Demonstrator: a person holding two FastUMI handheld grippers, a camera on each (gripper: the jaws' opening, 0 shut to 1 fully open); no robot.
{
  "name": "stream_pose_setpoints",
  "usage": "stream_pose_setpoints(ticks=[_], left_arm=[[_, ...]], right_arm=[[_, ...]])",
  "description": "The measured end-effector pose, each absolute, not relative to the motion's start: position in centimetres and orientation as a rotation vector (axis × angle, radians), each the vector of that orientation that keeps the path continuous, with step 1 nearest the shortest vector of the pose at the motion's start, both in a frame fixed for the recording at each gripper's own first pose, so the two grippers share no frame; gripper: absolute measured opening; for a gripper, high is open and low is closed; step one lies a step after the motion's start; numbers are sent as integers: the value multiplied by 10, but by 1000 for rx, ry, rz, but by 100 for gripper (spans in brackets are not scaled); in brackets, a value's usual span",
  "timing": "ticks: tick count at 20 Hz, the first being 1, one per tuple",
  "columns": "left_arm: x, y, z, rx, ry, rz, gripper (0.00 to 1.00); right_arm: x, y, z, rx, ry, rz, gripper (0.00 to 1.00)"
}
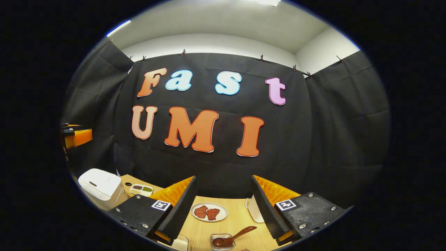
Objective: Close the left gripper, press the button to open the rice cooker; take a wooden spoon from the chopstick holder with the right hand, scoop a spoonful of rice and pour it into the rice cooker, then put the wooden spoon back into the chopstick holder.
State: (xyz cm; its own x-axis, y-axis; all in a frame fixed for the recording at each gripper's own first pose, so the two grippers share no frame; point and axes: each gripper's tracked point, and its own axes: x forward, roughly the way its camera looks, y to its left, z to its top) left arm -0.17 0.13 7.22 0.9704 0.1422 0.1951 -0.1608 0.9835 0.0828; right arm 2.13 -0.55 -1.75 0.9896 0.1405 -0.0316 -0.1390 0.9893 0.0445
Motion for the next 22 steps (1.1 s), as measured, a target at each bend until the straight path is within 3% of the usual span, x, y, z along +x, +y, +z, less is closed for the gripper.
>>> stream_pose_setpoints(ticks=[3, 7, 8, 15, 22], left_arm=[[-3, 13, 80, 103, -199, 171, 98], [-2, 49, 79, 131, -172, 257, 9], [2, 49, 78, 118, -153, 255, 5], [31, 102, 20, -43, 162, 280, 5], [39, 136, -84, -279, 569, 270, 5]], right_arm=[[19, -4, -22, 39, 47, 138, 94], [16, -6, -24, 31, 53, 126, 94], [15, -6, -25, 30, 57, 123, 94], [2, -18, -39, 11, 102, 74, 94], [-18, -39, -65, -19, 184, 12, 94]])
